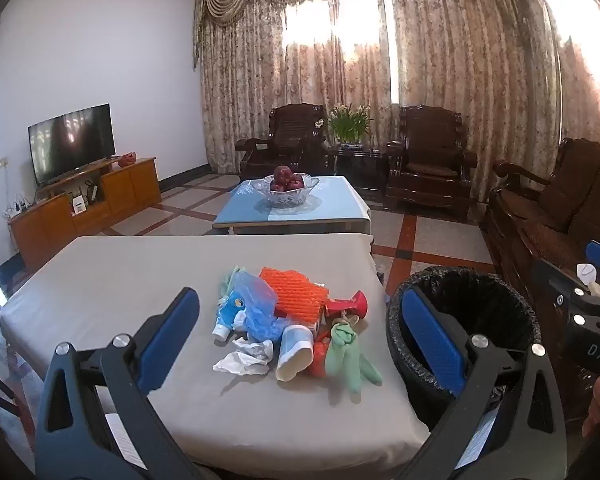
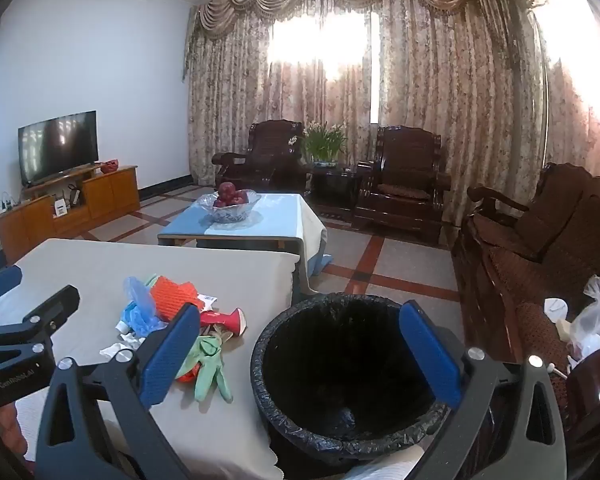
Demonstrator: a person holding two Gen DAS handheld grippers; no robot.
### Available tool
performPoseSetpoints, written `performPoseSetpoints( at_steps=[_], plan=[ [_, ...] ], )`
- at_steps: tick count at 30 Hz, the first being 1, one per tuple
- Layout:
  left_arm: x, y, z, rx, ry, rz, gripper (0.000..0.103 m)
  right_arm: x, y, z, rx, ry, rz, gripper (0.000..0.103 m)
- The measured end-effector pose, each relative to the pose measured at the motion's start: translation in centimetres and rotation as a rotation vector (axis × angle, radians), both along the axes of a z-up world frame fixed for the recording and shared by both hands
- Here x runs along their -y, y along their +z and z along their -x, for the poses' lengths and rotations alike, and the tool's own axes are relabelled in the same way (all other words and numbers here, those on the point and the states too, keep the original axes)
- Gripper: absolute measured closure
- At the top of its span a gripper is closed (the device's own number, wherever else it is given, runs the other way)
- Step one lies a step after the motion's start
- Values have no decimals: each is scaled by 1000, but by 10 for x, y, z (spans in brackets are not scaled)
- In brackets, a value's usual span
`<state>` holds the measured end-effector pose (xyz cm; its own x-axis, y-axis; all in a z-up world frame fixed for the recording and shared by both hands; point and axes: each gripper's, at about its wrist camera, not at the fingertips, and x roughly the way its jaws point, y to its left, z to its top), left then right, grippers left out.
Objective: Collect trash
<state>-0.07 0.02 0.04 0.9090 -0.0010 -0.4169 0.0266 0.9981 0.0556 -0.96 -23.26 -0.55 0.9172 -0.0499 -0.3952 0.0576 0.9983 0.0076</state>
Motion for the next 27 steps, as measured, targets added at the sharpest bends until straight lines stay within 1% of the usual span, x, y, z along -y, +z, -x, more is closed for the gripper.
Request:
performPoseSetpoints(
  at_steps=[7, 15, 16, 19, 21, 23, 25, 27],
  plan=[
    [1, 0, 0, -3, 3, -3, 5, 0, -1, 0, 0, 2, -5, 6],
    [-7, -6, -2, -13, 5, 6, 5, 0, 0, 0, -6, 2, -8, 6],
    [-5, -11, -8, -12, 4, 2, 5, 0, 0, 0, -6, 3, -8, 6],
    [-6, -13, -10, -13, 4, 2, 5, 0, 0, 0, -7, 3, -8, 6],
    [-5, -10, -8, -15, 4, 2, 5, -1, -7, -2, -7, 6, -7, 6],
    [-6, -12, -10, -16, 5, 2, 5, -4, -9, -4, -4, 8, -6, 6],
    [-8, -14, -11, -17, 5, 3, 5, 0, -22, -5, -4, 8, -7, 6],
    [-9, -16, -12, -16, 5, 4, 5, 0, -21, -5, -6, 8, -6, 6]
  ],
)
